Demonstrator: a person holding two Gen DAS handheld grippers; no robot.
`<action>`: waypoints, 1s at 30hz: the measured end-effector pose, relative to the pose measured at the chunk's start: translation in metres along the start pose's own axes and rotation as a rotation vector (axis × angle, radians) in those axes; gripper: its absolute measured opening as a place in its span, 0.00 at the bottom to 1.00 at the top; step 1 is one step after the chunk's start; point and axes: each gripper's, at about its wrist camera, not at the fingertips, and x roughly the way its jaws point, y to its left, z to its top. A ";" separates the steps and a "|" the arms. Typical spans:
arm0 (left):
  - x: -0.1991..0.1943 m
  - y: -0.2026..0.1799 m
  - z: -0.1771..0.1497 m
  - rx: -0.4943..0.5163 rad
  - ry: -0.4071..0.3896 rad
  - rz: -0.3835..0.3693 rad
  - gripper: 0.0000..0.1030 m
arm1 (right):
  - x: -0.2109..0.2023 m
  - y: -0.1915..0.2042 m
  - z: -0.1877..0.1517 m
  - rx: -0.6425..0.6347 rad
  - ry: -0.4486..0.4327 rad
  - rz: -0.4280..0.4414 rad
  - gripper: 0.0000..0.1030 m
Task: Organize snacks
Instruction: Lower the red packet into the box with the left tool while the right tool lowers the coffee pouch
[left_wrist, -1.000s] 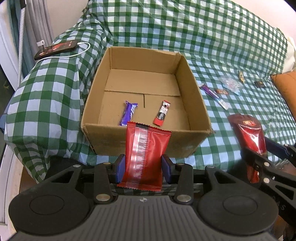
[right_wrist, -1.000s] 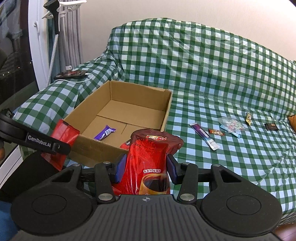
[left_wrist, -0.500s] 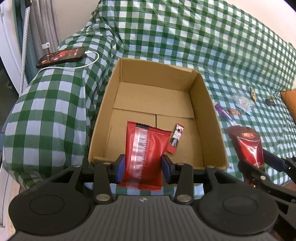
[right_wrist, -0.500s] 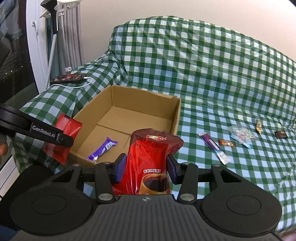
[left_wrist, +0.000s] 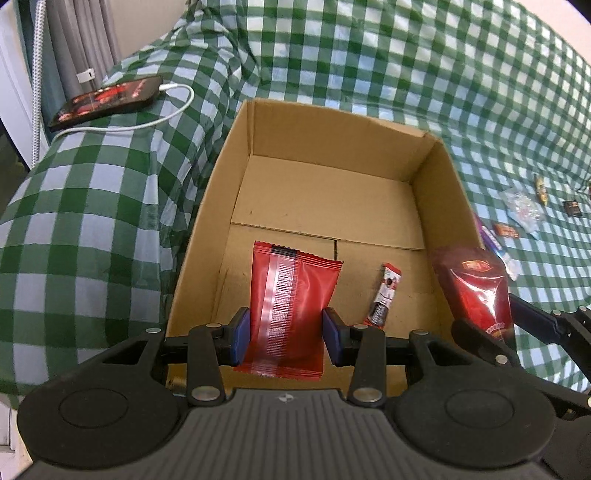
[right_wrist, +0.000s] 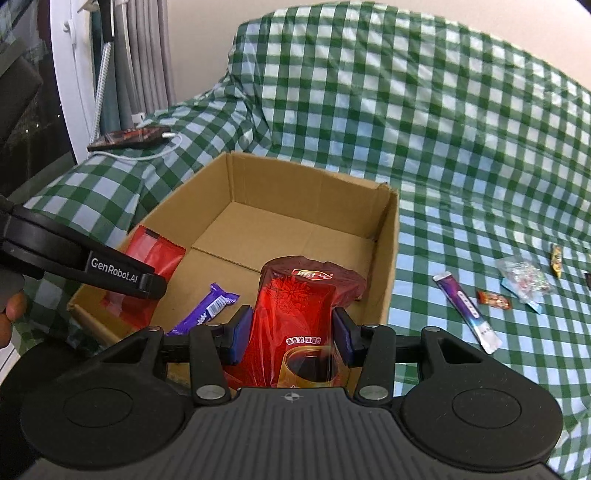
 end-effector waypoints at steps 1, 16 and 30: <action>0.005 0.000 0.002 0.000 0.006 0.003 0.45 | 0.006 0.000 0.000 -0.001 0.007 0.001 0.48; 0.049 -0.003 0.022 -0.004 0.039 0.064 0.63 | 0.054 -0.012 0.008 0.014 0.041 0.007 0.52; 0.000 0.005 -0.018 0.046 0.019 0.148 1.00 | -0.003 0.003 -0.008 0.072 0.032 -0.012 0.90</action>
